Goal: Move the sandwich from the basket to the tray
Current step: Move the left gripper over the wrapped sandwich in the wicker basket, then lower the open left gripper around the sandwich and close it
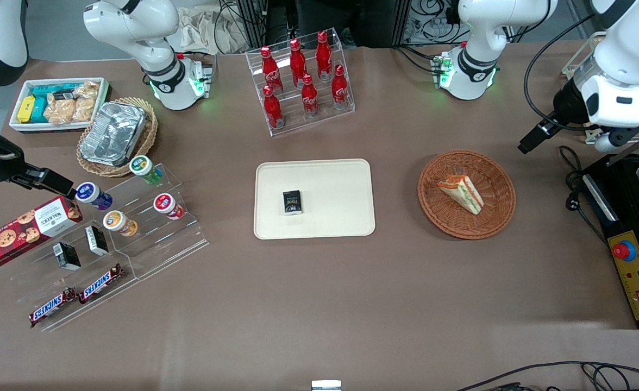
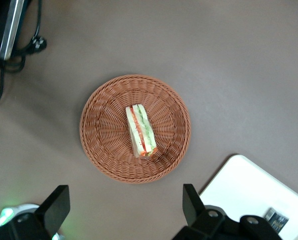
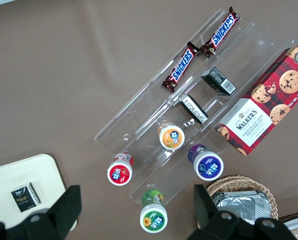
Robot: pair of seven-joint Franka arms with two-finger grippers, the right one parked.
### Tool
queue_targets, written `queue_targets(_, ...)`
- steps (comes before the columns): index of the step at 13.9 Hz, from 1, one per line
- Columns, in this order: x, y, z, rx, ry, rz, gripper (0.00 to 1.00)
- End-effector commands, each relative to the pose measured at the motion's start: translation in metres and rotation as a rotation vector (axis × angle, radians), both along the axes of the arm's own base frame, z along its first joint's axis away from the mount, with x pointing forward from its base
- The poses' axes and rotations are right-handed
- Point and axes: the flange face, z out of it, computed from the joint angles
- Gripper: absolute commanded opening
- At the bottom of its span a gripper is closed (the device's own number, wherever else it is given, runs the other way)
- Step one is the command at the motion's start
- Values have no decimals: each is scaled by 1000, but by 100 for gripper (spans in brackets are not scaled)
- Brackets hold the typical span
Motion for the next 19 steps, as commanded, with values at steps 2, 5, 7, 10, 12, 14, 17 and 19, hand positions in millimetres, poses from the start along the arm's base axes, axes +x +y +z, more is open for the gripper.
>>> queue_targets(2,9,-4,-38,15,75,89,100)
queue_targets(5,4,-7,-90,16,70,125,100)
queue_targets(7,-4,-14,-130,16,50,148,100)
queue_targets(10,-16,-18,-180,11,11,202,100)
queue_targets(12,-24,-17,-213,10,-1,230,100)
queue_targets(14,-26,-20,-236,2,-29,277,100)
queue_targets(17,-22,-32,-262,-1,-19,289,100)
queue_targets(19,-21,-42,-272,-7,-31,292,100)
